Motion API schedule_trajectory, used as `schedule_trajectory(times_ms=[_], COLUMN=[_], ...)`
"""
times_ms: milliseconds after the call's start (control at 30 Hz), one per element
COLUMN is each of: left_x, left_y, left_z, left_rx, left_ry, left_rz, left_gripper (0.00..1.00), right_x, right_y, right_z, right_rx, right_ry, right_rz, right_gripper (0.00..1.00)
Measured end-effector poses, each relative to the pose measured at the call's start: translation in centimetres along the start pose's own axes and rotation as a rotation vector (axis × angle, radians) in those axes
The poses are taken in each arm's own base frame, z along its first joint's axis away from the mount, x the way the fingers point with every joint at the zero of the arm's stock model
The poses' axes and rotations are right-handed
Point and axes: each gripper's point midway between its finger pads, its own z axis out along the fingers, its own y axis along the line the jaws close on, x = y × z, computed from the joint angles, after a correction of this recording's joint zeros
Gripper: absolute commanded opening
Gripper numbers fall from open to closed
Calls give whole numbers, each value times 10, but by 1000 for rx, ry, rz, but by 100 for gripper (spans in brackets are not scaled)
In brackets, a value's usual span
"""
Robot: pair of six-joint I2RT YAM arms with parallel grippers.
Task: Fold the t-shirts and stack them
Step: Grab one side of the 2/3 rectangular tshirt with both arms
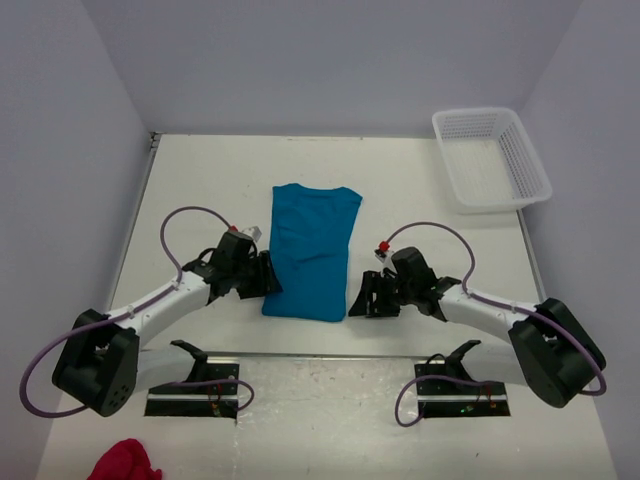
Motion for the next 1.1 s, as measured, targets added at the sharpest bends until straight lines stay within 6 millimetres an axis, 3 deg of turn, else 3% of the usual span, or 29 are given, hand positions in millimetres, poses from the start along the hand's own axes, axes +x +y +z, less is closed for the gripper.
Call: schedule_trajectory(times_ms=[467,800,900,1033,1067,1100], left_x=[-5,-6,-7,2,6,10], left_y=[-11,-10,-10,-2,1,4], left_z=[-12,-15,-16,-13,-12,-11], left_rx=[57,57,58,43,37,30], left_ry=[-46,-52,-59,-42,-33,-24], left_rz=[-10,-14,-13,-17,-19,-22], left_gripper=[56,57,57,57,58,58], right_x=[2,6,6,6,7,7], right_y=[21,28,27,22,21,19], right_z=[29,41,42,44,45,45], right_rx=[-106,-127,-121,-95,-89,-83], right_ry=[39,54,52,49,48,49], right_rz=[5,13,19,27,28,27], right_gripper=[55,44,37,19,8,4])
